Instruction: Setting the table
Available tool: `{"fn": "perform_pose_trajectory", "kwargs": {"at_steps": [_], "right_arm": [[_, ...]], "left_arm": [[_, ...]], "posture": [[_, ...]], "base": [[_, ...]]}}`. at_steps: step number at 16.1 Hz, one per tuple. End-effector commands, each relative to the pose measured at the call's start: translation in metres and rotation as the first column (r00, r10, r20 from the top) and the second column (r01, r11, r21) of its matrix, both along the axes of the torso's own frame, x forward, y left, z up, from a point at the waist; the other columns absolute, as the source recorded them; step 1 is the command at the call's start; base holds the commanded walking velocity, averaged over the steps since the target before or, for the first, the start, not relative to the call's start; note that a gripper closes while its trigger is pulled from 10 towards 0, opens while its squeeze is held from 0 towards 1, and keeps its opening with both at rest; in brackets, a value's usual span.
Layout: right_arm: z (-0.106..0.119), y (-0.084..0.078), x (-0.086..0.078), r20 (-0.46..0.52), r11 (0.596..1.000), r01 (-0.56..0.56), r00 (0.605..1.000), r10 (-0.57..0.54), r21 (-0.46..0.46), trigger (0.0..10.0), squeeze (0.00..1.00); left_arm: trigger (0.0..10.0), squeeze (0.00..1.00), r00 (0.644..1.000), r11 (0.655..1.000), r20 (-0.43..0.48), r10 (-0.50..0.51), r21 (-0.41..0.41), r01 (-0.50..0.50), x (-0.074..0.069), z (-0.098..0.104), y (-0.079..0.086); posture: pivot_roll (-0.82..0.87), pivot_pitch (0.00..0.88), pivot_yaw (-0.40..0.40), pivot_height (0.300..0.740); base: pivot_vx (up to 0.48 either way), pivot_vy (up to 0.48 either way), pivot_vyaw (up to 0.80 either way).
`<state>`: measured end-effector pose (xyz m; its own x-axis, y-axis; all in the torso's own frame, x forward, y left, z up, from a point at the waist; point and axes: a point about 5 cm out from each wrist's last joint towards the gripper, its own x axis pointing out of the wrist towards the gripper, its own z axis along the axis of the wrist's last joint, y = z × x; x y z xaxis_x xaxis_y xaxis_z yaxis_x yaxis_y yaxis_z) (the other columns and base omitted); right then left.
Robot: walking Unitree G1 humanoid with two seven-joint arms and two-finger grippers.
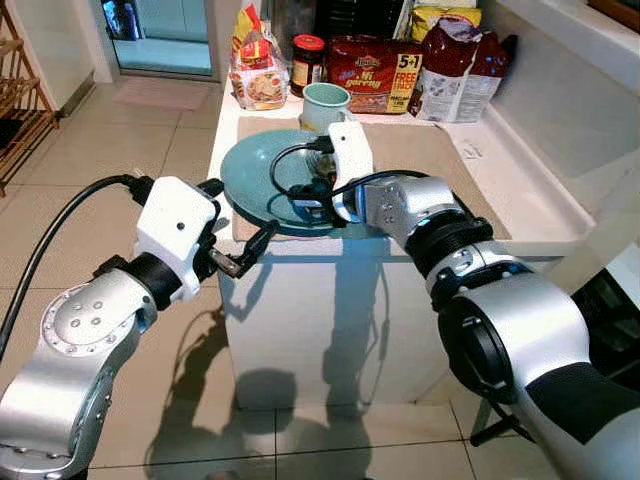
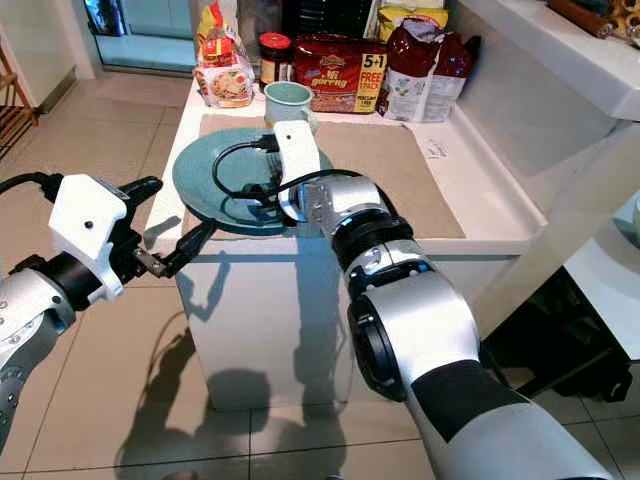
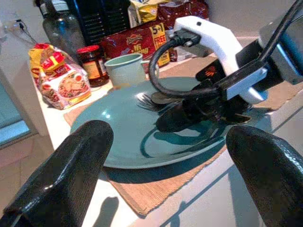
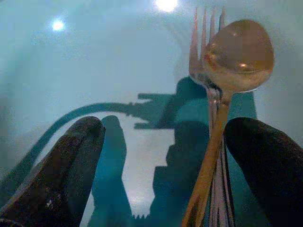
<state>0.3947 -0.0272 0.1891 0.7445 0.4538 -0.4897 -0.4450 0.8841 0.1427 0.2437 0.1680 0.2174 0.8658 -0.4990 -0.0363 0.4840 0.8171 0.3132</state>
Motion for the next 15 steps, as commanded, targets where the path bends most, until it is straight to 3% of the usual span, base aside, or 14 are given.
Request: {"fn": "perform_pose_trajectory", "kwargs": {"at_steps": [1, 2, 3, 4, 9, 15], "right_arm": [[-0.002, -0.002, 0.000, -0.023, 1.000, 0.019, 1.000, -0.019, 0.001, 8.8, 0.00], [-0.002, -0.002, 0.000, -0.031, 1.000, 0.025, 0.999, -0.025, 0.008, 2.5, 0.00], [-0.002, -0.002, 0.000, -0.034, 1.000, 0.028, 0.999, -0.028, 0.010, 2.5, 0.00], [-0.003, -0.003, 0.000, -0.066, 0.998, 0.039, 0.997, -0.036, 0.047, 0.0, 0.00], [-0.005, -0.011, -0.001, -0.180, 0.972, 0.123, 0.980, -0.086, 0.201, 0.0, 0.00], [-0.008, -0.019, 0.001, -0.192, 0.970, 0.156, 0.974, -0.119, 0.187, 0.0, 0.00]], "left_arm": [[10.0, 0.00, 1.000, 0.999, 0.004, -0.030, 0.009, 0.030, -0.003, 0.003, -0.005], [10.0, 0.00, 1.000, 0.999, 0.003, -0.031, 0.009, 0.031, -0.003, 0.003, -0.005], [10.0, 0.00, 0.999, 0.999, 0.003, -0.032, 0.010, 0.032, -0.003, 0.003, -0.005], [10.0, 0.00, 0.999, 0.999, 0.001, -0.035, 0.013, 0.035, -0.004, 0.003, -0.005], [10.0, 0.00, 0.999, 0.999, 0.000, -0.044, 0.019, 0.044, -0.004, 0.003, -0.006], [10.0, 0.00, 0.998, 0.998, 0.000, -0.057, 0.019, 0.057, -0.003, 0.003, -0.008]], "posture": [[0.11, 0.000, -0.121, 0.740], [0.11, 0.000, -0.121, 0.740], [0.11, 0.000, -0.121, 0.740], [0.11, 0.000, -0.125, 0.740], [0.10, 0.000, -0.125, 0.740], [0.10, 0.000, -0.127, 0.740]], "base": [[0.000, 0.000, 0.00], [0.000, 0.000, 0.00], [0.000, 0.000, 0.00], [0.000, 0.000, 0.00], [0.000, 0.000, 0.00], [0.000, 0.000, 0.00]]}}
